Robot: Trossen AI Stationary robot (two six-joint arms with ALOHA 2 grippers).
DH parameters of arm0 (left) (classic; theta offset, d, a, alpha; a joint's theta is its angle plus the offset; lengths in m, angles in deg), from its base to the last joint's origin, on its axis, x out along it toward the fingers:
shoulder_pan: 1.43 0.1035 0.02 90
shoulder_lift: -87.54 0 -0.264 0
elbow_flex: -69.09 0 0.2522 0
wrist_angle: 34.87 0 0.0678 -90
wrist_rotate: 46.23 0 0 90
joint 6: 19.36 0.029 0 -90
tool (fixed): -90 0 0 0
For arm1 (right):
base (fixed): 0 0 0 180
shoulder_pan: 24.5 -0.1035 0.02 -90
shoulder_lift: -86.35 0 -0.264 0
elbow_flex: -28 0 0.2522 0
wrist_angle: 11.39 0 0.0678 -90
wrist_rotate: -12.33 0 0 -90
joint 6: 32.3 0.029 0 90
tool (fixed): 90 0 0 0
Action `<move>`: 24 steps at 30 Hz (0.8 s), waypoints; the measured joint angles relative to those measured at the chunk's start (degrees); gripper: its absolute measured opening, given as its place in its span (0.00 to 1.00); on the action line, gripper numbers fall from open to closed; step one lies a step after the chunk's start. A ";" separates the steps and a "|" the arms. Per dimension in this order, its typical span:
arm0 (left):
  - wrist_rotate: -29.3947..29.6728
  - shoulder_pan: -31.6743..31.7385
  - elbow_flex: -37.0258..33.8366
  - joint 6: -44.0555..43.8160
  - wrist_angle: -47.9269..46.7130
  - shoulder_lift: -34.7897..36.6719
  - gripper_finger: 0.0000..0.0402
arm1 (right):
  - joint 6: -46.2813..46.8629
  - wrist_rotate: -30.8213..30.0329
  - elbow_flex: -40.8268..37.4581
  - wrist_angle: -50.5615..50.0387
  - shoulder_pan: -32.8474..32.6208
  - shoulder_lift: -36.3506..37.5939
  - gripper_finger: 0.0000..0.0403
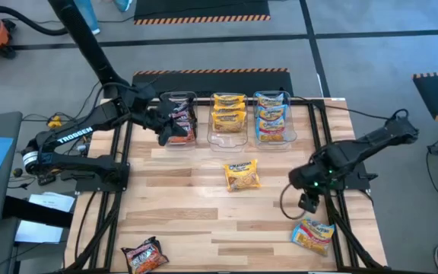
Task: Sort Maruchan noodles
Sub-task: Put the blue noodle pack into the right transparent bin
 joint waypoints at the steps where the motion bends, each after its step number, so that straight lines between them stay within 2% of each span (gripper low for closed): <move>1: -0.23 -0.40 0.00 -0.04 -0.01 0.00 0.17 | 1.59 -0.06 -0.37 -0.05 -1.28 0.31 0.45; 7: 0.37 -3.37 0.00 -0.76 -0.02 0.00 0.17 | 8.98 -1.04 -0.47 0.35 -8.95 0.18 0.45; 16: -0.04 -9.06 0.00 -0.91 -0.02 0.00 0.17 | 20.19 -6.73 -0.47 0.79 -18.73 0.18 0.45; 24: 0.57 -12.91 0.00 -1.47 -0.02 0.00 0.17 | 23.21 -8.92 -0.47 2.44 -25.63 0.16 0.45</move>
